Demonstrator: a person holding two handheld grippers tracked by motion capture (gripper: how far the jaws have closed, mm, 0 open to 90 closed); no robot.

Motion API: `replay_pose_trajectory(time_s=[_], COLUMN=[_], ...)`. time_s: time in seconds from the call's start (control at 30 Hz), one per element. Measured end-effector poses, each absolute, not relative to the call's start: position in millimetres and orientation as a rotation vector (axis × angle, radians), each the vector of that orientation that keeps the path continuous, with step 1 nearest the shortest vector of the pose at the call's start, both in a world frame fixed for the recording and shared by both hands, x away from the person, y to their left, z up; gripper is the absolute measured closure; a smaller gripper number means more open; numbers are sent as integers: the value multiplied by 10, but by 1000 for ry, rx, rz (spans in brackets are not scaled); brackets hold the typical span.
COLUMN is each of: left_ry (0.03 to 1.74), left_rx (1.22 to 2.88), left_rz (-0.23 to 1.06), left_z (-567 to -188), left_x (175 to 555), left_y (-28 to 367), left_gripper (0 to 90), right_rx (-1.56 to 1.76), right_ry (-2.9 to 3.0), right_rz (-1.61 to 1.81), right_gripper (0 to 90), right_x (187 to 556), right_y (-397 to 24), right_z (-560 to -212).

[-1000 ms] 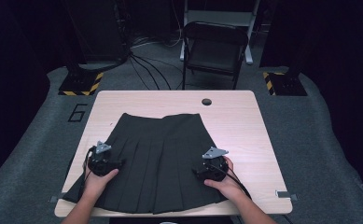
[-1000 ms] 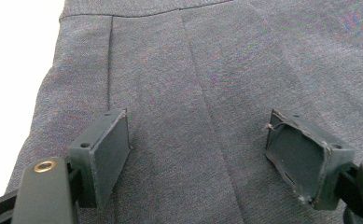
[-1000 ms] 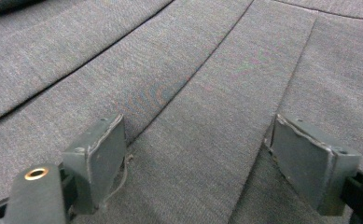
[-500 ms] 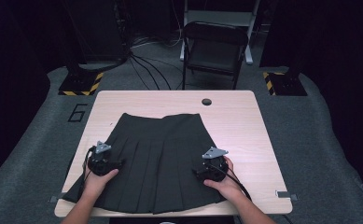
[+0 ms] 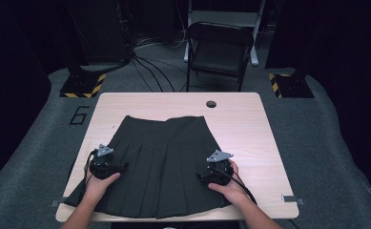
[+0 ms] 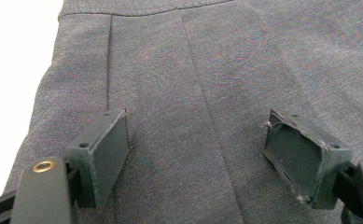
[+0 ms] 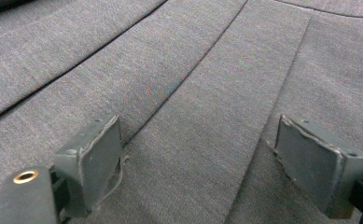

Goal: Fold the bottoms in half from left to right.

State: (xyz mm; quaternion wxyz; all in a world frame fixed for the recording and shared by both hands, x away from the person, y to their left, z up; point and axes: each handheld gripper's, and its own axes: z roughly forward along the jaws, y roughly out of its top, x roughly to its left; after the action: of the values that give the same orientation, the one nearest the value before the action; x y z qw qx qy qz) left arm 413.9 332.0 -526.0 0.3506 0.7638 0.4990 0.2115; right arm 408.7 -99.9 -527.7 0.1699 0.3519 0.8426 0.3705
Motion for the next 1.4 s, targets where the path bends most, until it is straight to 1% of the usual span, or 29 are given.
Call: replay_pose_trajectory(time_s=[0.27, 0.37, 0.63, 0.67, 0.93, 1.13, 1.2, 1.4], left_ry=[1310, 1302, 1293, 1290, 1287, 1304, 1307, 1336], left_rx=[1973, 1981, 1965, 1986, 1979, 1991, 1966, 1934], left_rz=[538, 556, 549, 548, 544, 546, 541, 540], left_z=[-5245, -5252, -5269, -5260, -5259, -5220, -5210, -5175], left_x=[4138, 4137, 4127, 4124, 4129, 4118, 4113, 4130], left_y=[3323, 3307, 3319, 3316, 3328, 3360, 3381, 3395], left_gripper=[232, 227, 212, 206, 218, 267, 300, 340], right_rx=[999, 1000, 996, 995, 1001, 1001, 1001, 1001], right_ry=[2394, 2394, 2394, 2394, 2395, 2395, 2395, 2395], right_rz=[1052, 1053, 1052, 1052, 1053, 1053, 1053, 1053], right_gripper=[144, 144, 144, 144, 144, 144, 144, 144], right_x=[4087, 4086, 4086, 4086, 4087, 4088, 4088, 4088], right_y=[-998, -998, -999, -1000, -998, -999, -999, -999], right_z=[-5277, -5276, -5277, -5277, -5277, -5276, -5276, -5277])
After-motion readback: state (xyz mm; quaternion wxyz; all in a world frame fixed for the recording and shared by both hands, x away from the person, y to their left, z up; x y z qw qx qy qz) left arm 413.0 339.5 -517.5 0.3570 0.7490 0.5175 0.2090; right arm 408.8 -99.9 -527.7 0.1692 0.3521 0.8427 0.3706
